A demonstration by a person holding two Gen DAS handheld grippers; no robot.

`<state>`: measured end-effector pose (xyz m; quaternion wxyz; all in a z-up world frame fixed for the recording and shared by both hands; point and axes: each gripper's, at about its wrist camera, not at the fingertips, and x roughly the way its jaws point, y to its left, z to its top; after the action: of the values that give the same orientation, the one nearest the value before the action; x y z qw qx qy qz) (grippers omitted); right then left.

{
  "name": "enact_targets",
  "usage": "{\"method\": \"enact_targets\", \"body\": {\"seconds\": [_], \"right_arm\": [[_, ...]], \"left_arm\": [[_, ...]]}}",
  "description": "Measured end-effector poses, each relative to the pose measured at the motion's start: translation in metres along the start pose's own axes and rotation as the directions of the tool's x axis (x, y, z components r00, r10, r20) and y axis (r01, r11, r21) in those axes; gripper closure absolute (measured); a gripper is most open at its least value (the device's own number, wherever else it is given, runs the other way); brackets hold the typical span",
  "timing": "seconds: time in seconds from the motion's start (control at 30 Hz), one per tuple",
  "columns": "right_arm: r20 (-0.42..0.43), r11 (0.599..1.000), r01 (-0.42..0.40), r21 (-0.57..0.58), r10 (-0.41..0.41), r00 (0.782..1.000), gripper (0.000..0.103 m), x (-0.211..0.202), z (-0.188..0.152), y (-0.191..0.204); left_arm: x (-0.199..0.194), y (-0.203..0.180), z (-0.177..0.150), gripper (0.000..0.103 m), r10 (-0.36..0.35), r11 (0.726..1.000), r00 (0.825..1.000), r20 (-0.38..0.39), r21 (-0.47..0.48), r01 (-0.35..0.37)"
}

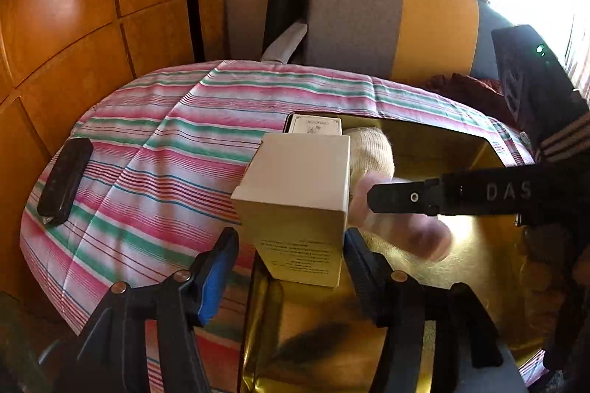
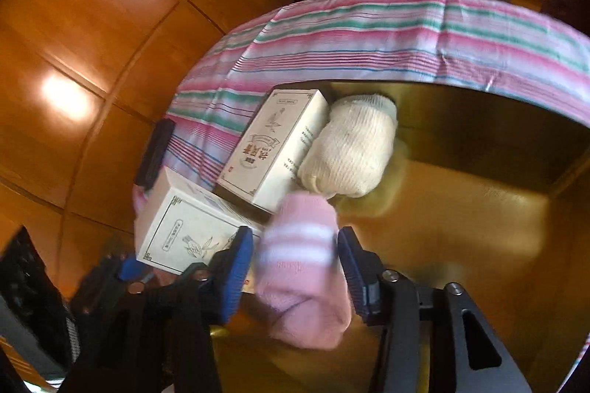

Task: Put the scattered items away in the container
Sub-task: 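Release the pink sock into the tray with the right tool while the left tool releases the box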

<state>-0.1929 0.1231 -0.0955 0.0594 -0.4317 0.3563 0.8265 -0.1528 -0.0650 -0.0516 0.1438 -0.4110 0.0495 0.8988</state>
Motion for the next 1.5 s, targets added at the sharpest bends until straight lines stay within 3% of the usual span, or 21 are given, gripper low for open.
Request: {"method": "enact_targets", "body": {"seconds": [0.27, 0.43, 0.63, 0.93, 1.2, 1.3, 1.5], "right_arm": [[0.069, 0.997, -0.058, 0.051, 0.054, 0.996, 0.047, -0.021, -0.026, -0.02], [0.092, 0.999, 0.029, -0.026, -0.026, 0.995, 0.047, -0.025, -0.043, -0.02], [0.135, 0.984, 0.127, -0.123, -0.11, 0.985, 0.047, -0.03, -0.042, -0.015], [0.152, 0.977, 0.186, -0.107, -0.169, 0.974, 0.046, -0.048, -0.027, -0.049], [0.166, 0.961, 0.242, -0.133, -0.219, 0.961, 0.046, -0.069, -0.04, -0.064], [0.214, 0.968, 0.231, -0.104, -0.205, 0.955, 0.045, -0.091, -0.043, -0.066], [0.296, 0.971, 0.213, -0.112, -0.172, 0.939, 0.036, -0.144, -0.055, -0.062]], "left_arm": [[-0.021, 0.0, -0.018, 0.043, 0.045, 0.995, 0.997, 0.068, -0.086, -0.039], [-0.036, 0.002, -0.033, 0.044, 0.066, 0.986, 0.994, 0.087, -0.161, -0.051], [-0.035, -0.003, -0.047, 0.044, 0.06, 0.981, 0.997, 0.045, -0.187, -0.051], [-0.038, -0.03, -0.061, 0.044, -0.013, 0.98, 1.0, 0.011, -0.2, 0.015], [-0.046, -0.056, -0.069, 0.044, -0.066, 0.983, 0.998, -0.013, -0.171, 0.063], [-0.059, -0.065, -0.067, 0.044, -0.065, 0.986, 0.998, 0.016, -0.154, 0.067], [-0.083, -0.084, -0.052, 0.044, -0.082, 0.989, 0.994, 0.074, -0.116, 0.09]]}}
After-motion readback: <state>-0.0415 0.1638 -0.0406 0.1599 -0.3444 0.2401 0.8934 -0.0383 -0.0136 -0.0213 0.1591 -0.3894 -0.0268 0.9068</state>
